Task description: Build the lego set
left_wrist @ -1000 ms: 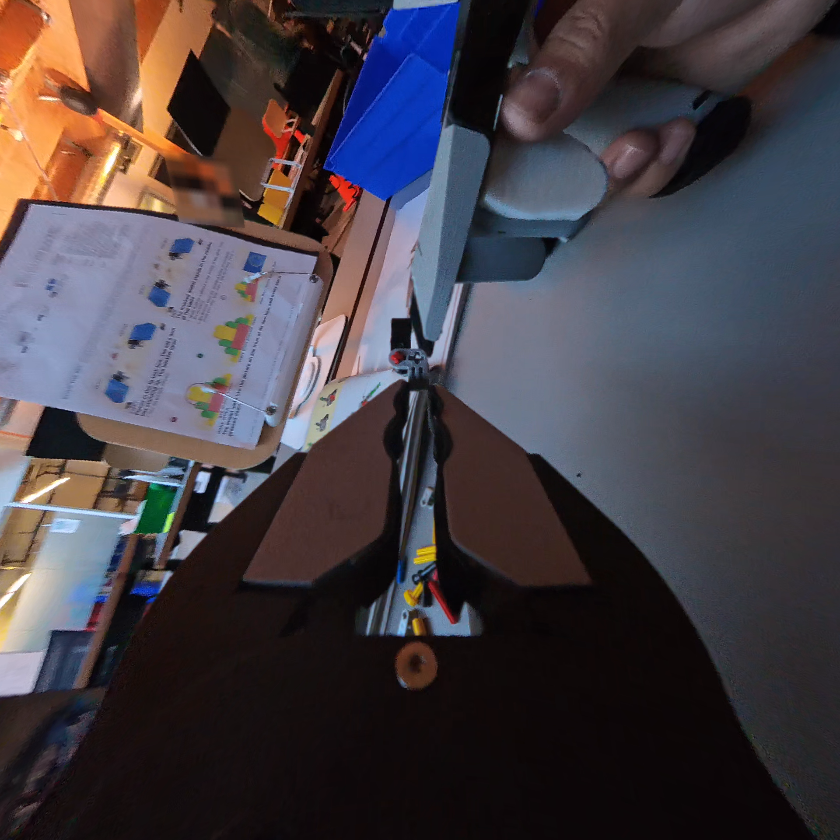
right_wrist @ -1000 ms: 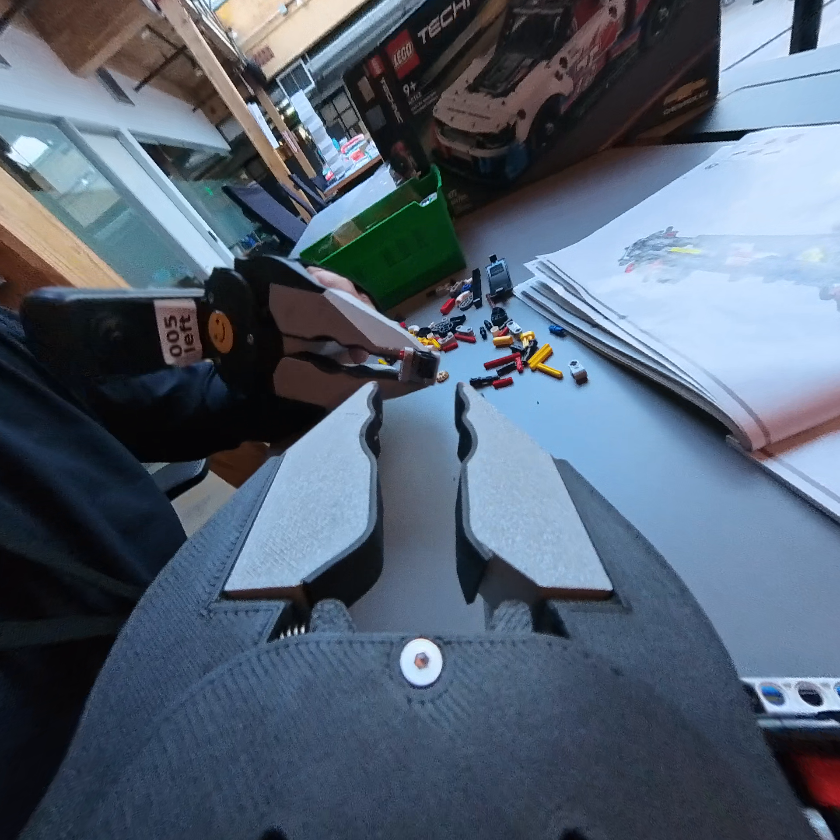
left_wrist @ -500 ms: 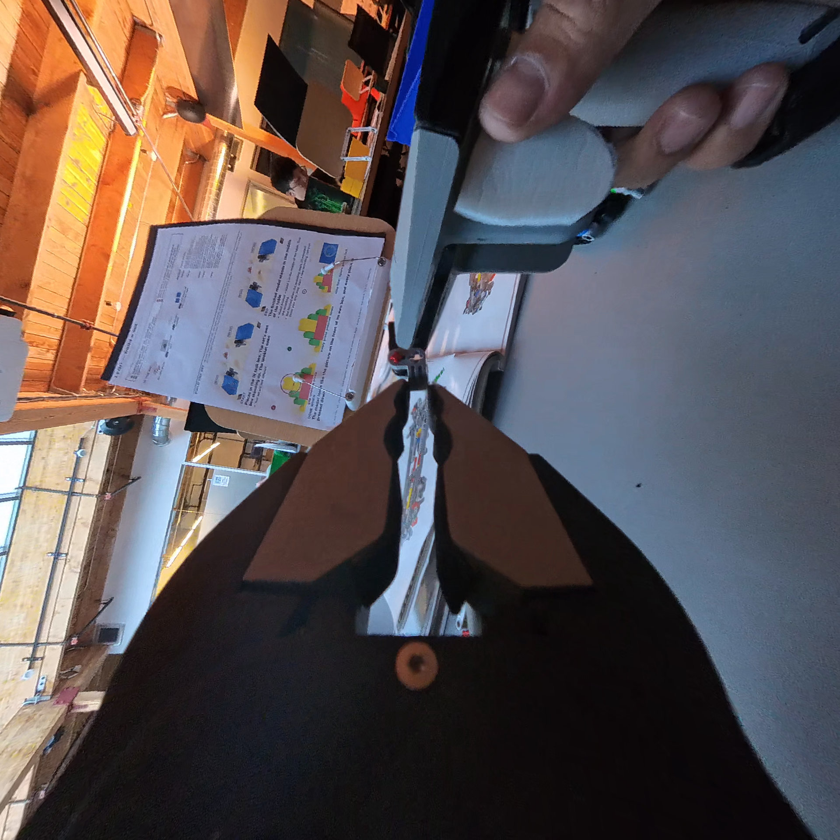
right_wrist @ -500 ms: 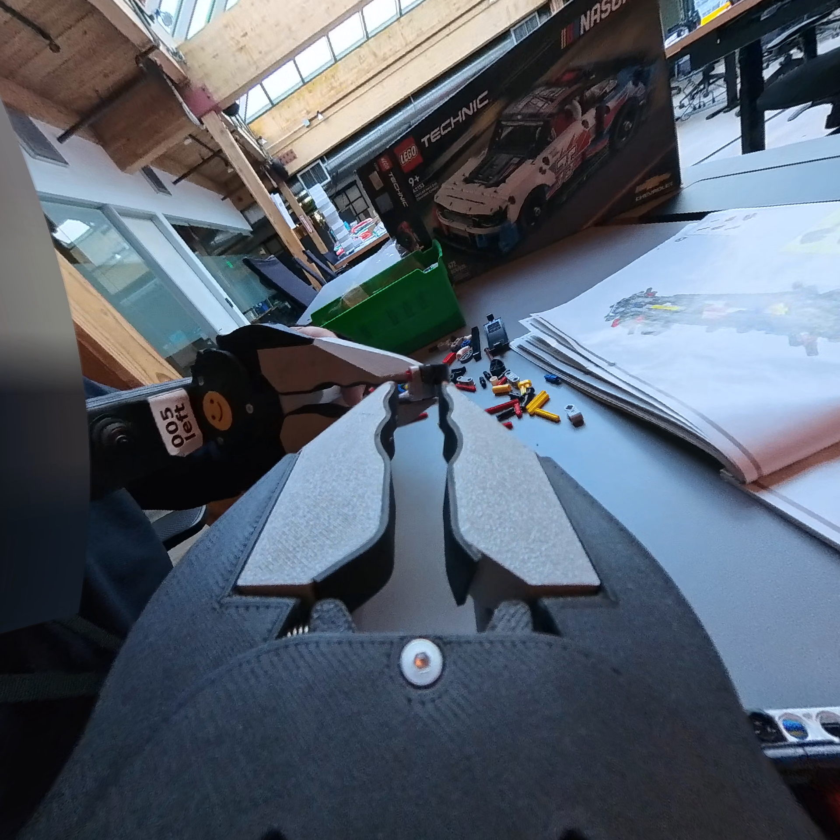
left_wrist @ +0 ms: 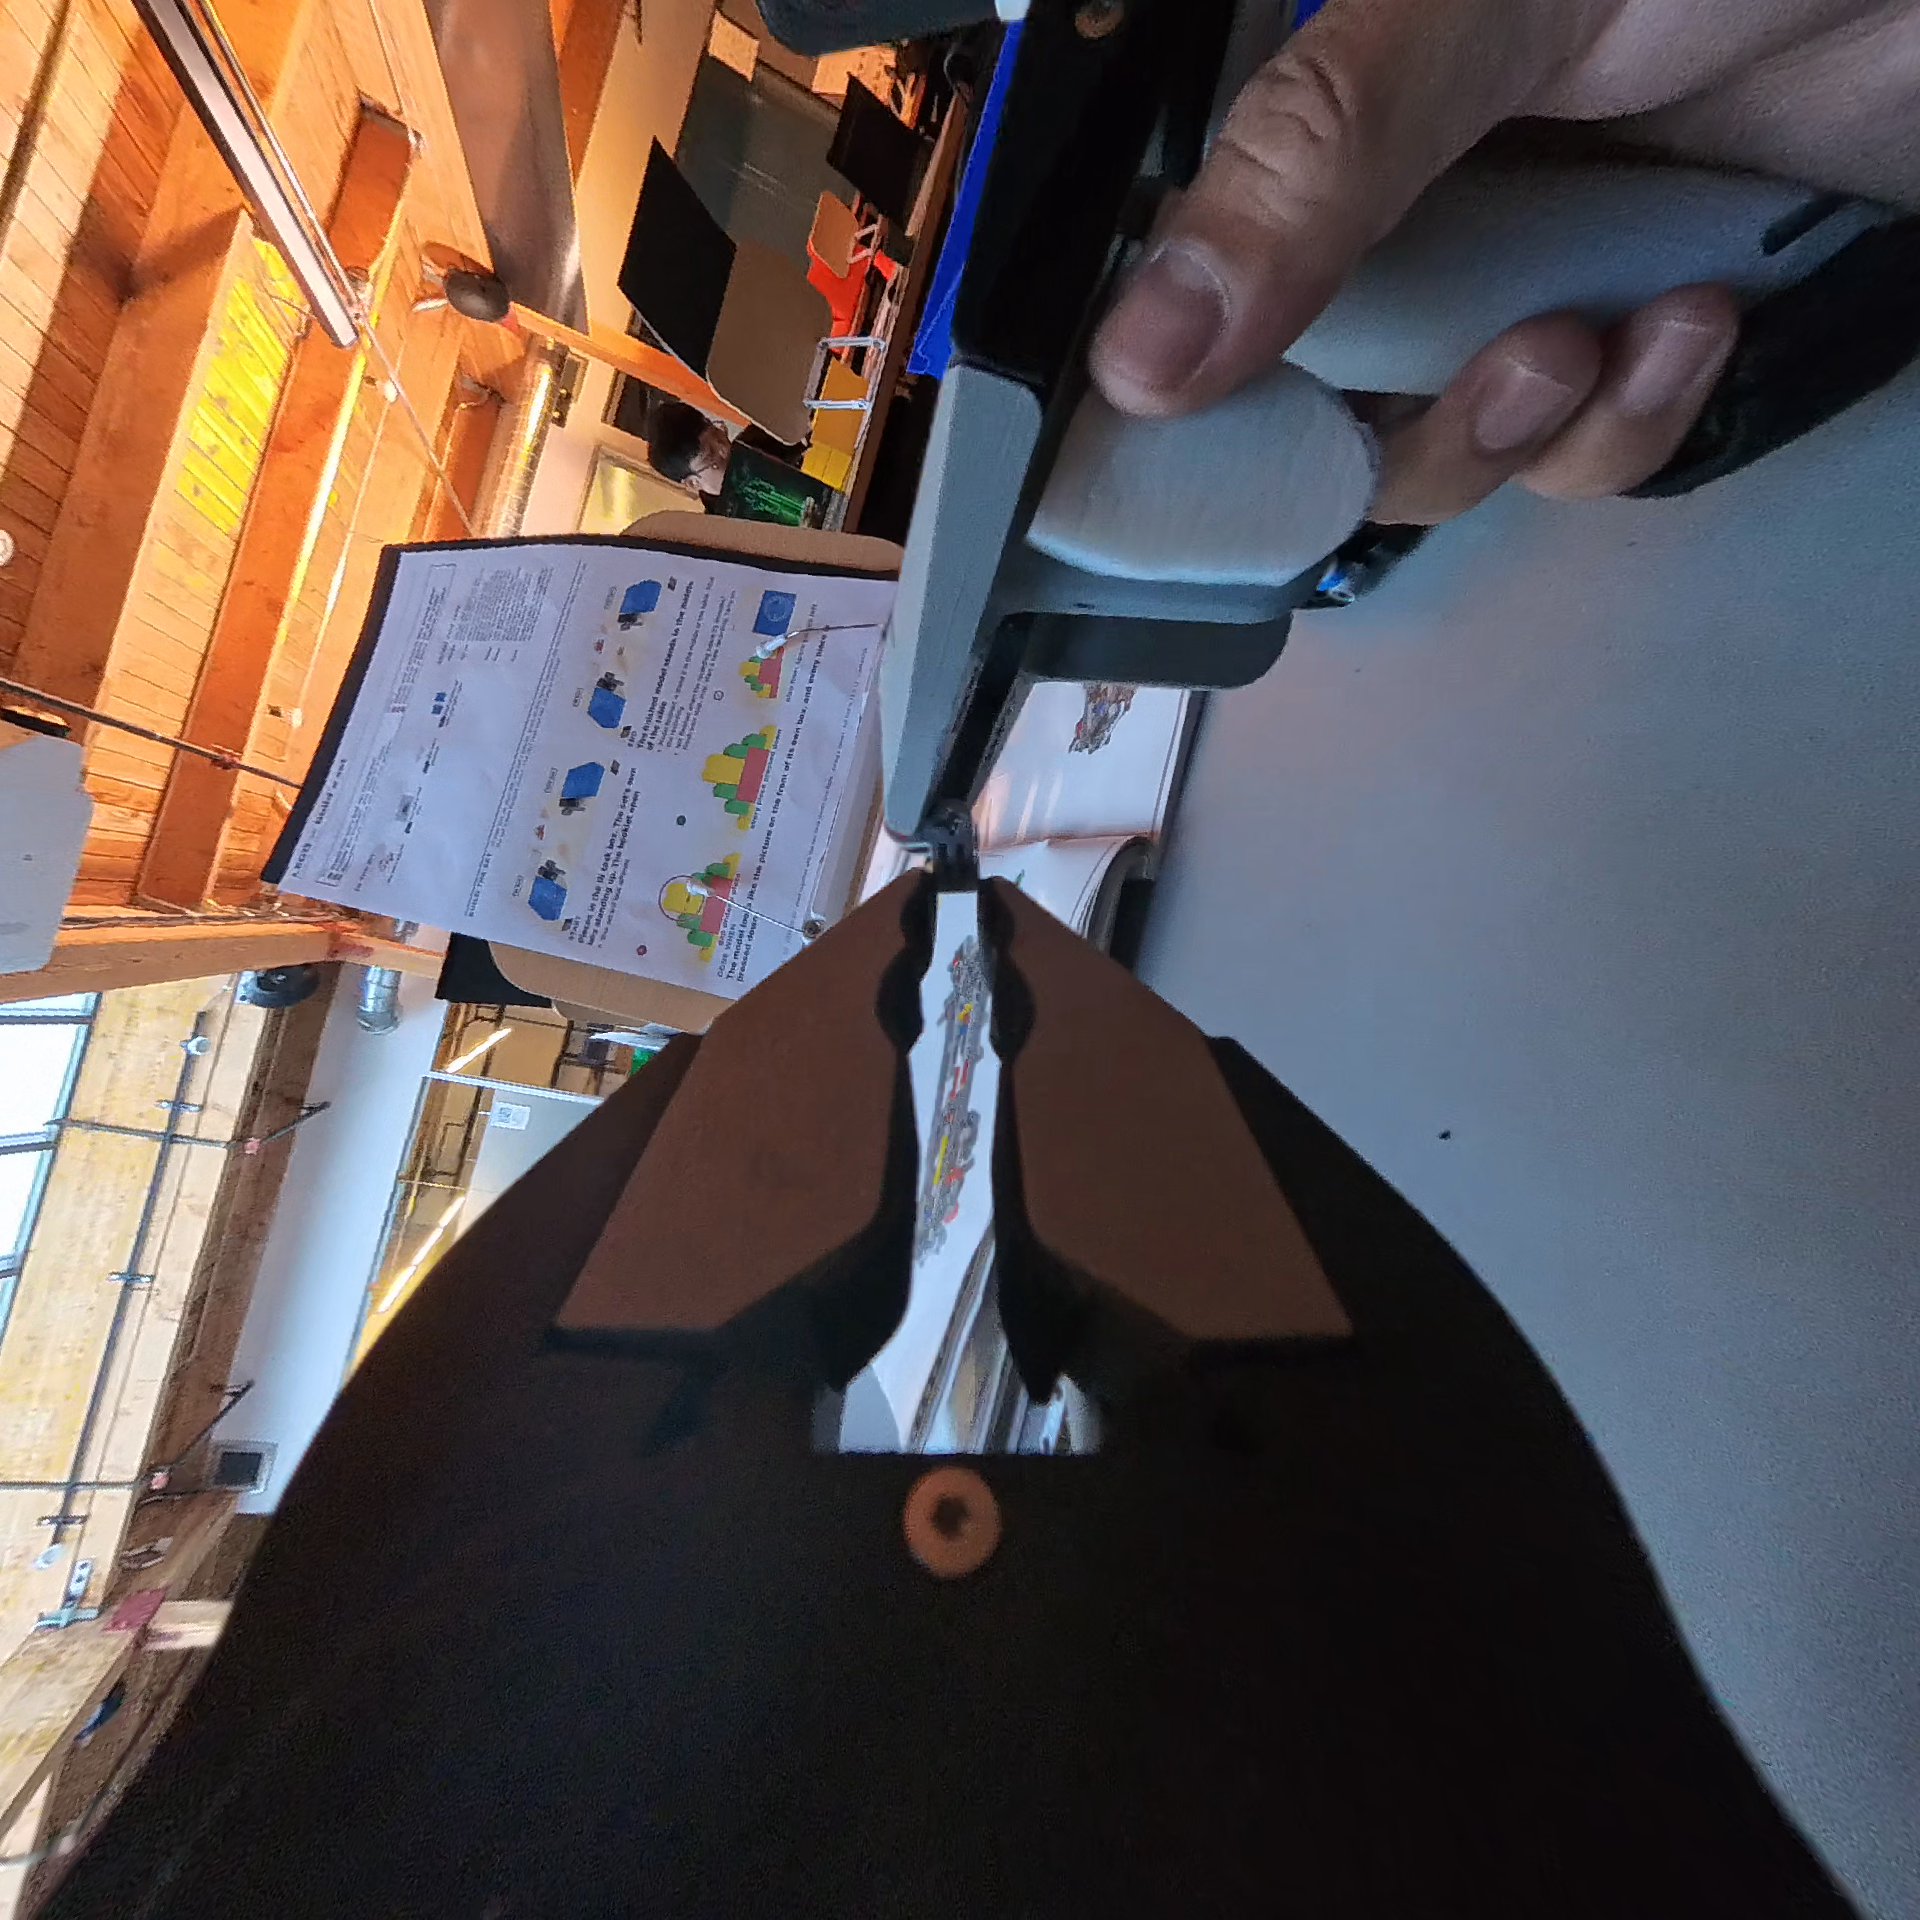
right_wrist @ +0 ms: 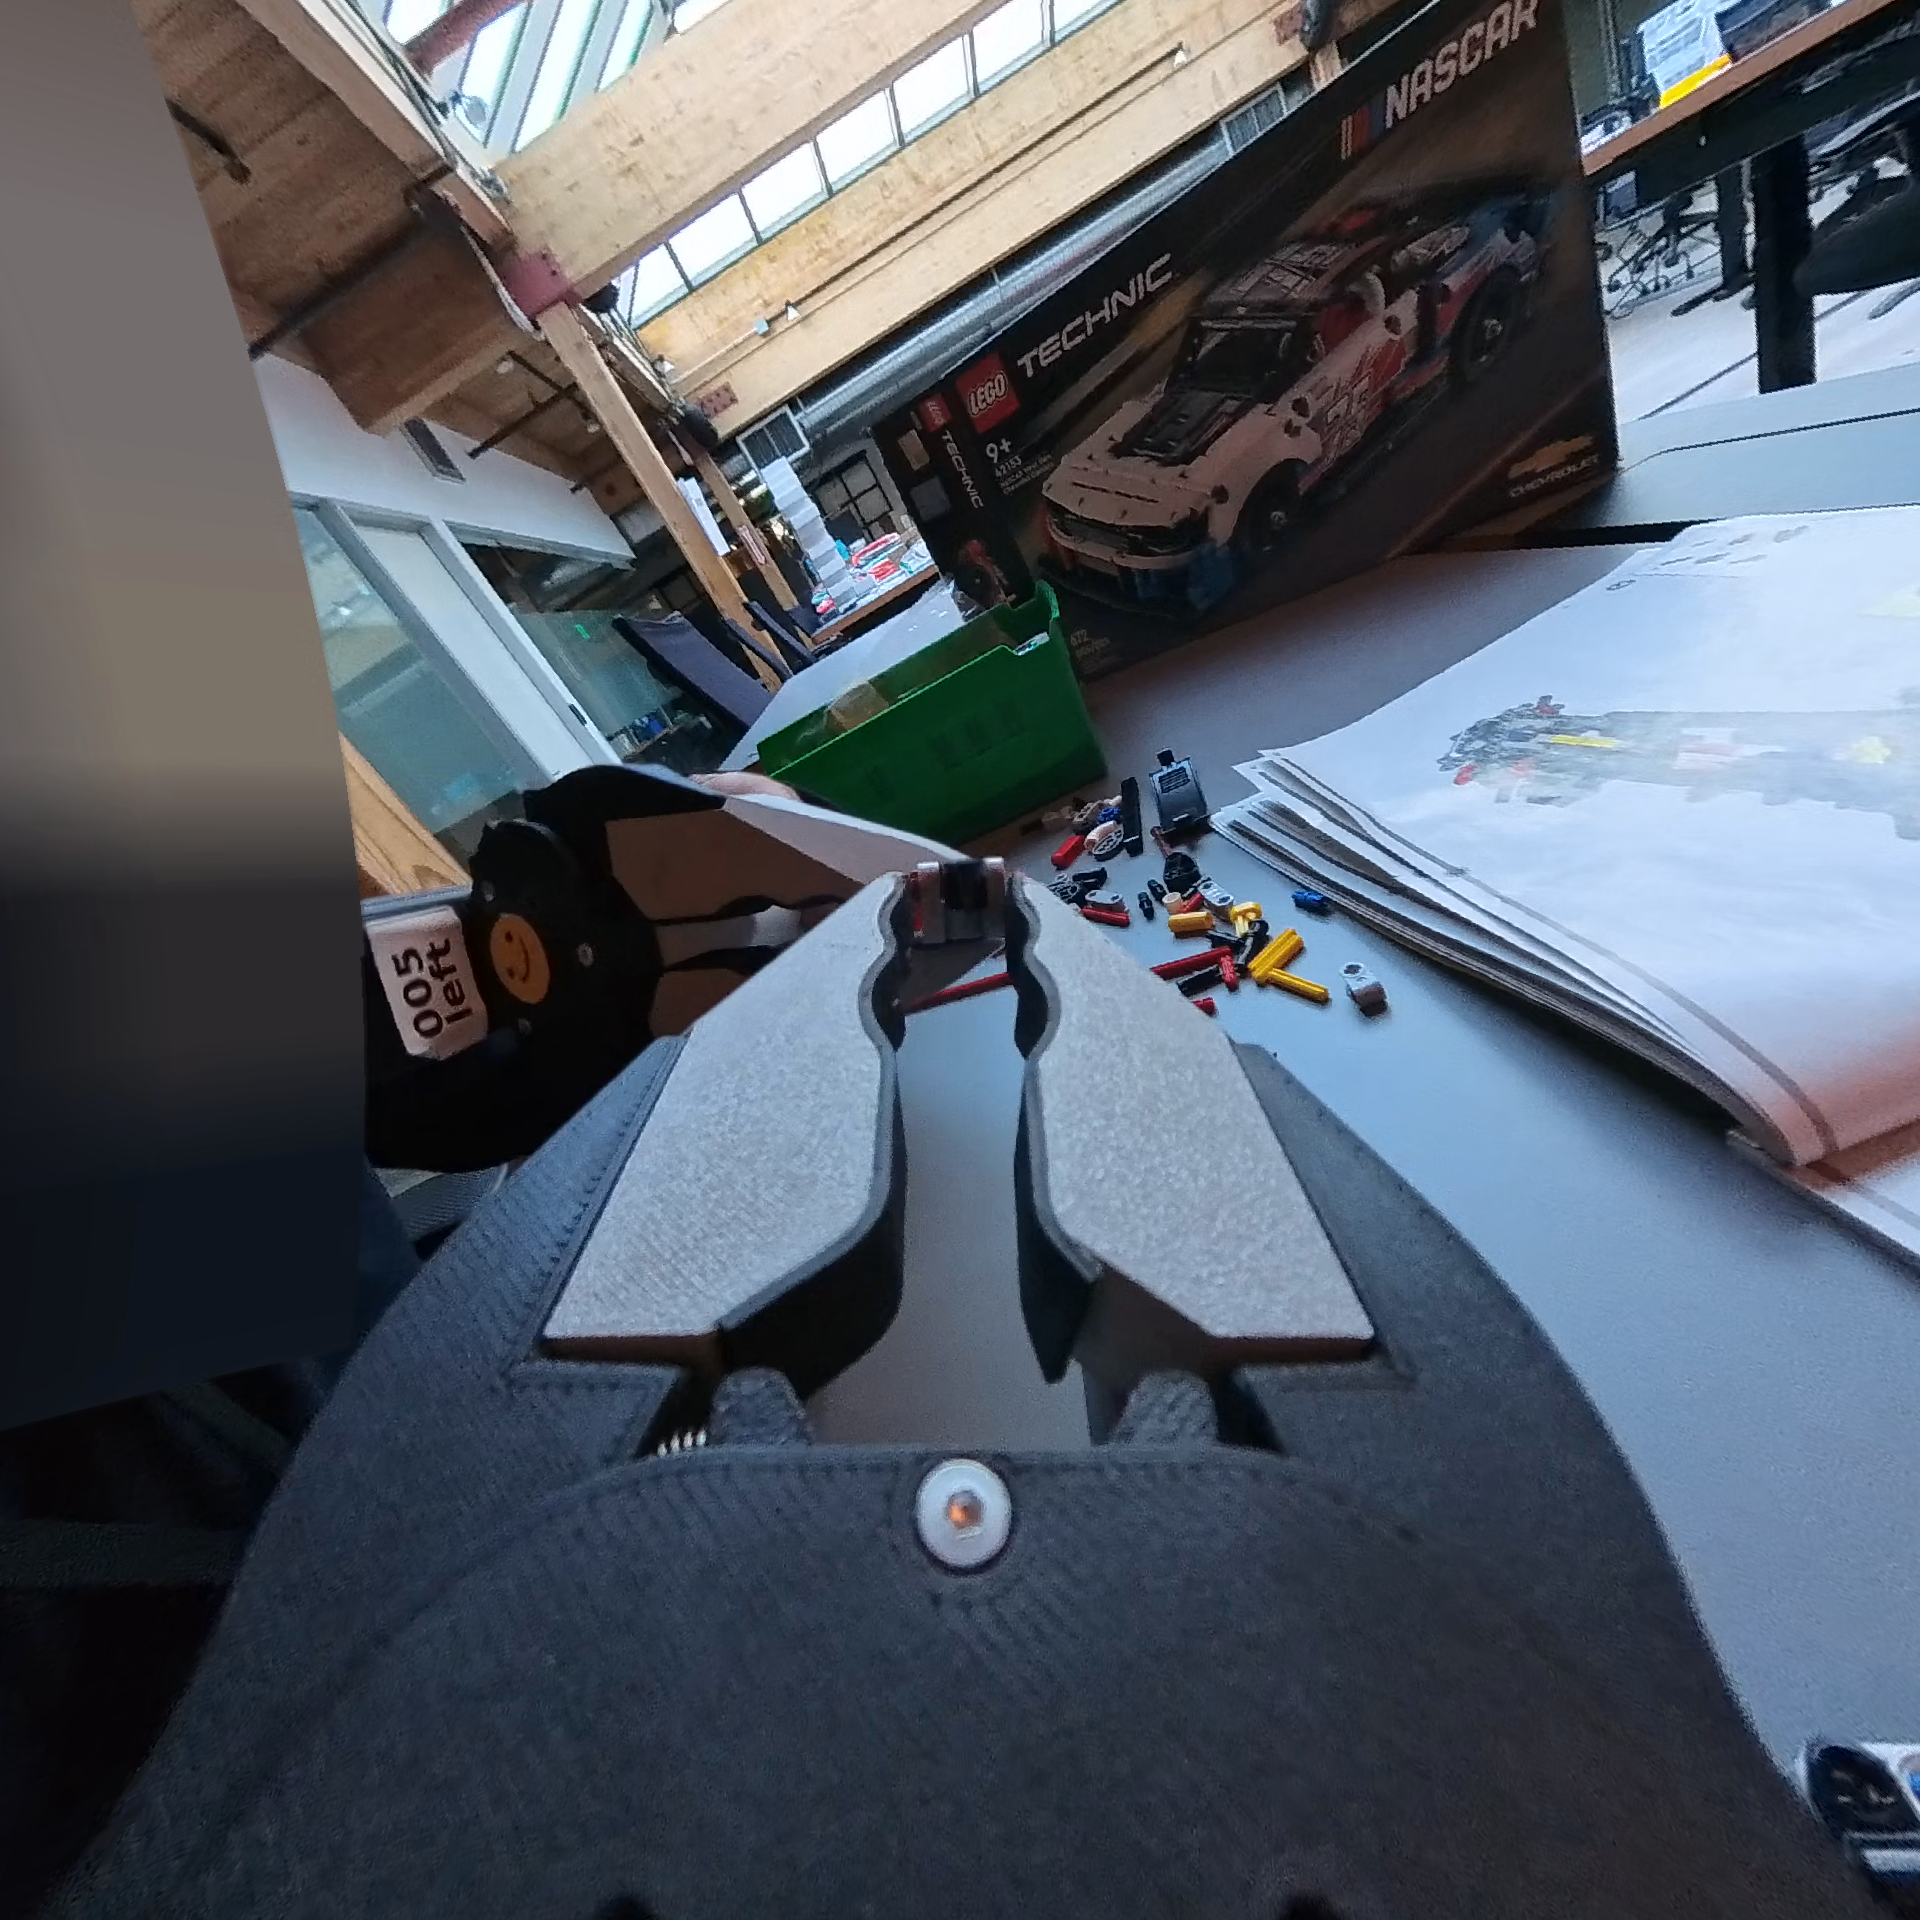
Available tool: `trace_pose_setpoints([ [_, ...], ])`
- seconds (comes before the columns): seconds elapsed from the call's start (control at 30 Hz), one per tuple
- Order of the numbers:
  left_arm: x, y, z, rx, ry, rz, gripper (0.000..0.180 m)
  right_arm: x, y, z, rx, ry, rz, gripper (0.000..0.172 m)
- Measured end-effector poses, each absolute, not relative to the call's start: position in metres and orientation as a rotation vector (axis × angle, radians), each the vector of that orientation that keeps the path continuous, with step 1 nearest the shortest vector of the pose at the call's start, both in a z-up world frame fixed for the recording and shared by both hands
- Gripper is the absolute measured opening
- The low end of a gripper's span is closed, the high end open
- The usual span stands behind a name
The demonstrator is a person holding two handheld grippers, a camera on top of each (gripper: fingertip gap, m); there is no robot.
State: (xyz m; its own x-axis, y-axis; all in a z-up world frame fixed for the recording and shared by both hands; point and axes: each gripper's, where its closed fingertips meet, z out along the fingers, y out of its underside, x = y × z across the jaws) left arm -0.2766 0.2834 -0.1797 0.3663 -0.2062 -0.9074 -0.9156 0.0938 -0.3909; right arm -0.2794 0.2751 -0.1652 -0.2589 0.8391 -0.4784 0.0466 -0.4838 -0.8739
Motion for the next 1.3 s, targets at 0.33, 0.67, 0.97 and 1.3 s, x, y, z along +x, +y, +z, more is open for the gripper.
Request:
trace_pose_setpoints([
  [0.33, -0.272, 0.283, -0.182, -1.412, 1.092, 0.815, 0.005, -0.280, 0.275, -0.166, -1.397, -1.147, 1.643, 0.012],
  [0.67, -0.274, 0.284, -0.182, -1.435, 1.070, 0.806, 0.000, -0.283, 0.275, -0.162, -1.423, -1.123, 1.555, 0.011],
  [0.97, -0.267, 0.271, -0.205, -1.683, 1.057, 0.010, 0.000, -0.282, 0.270, -0.170, -1.351, -1.303, 1.591, 0.012],
  [1.3, -0.249, 0.248, -0.183, -1.762, 0.846, -0.854, 0.025, -0.283, 0.237, -0.157, -1.107, -1.398, 1.770, 0.012],
])
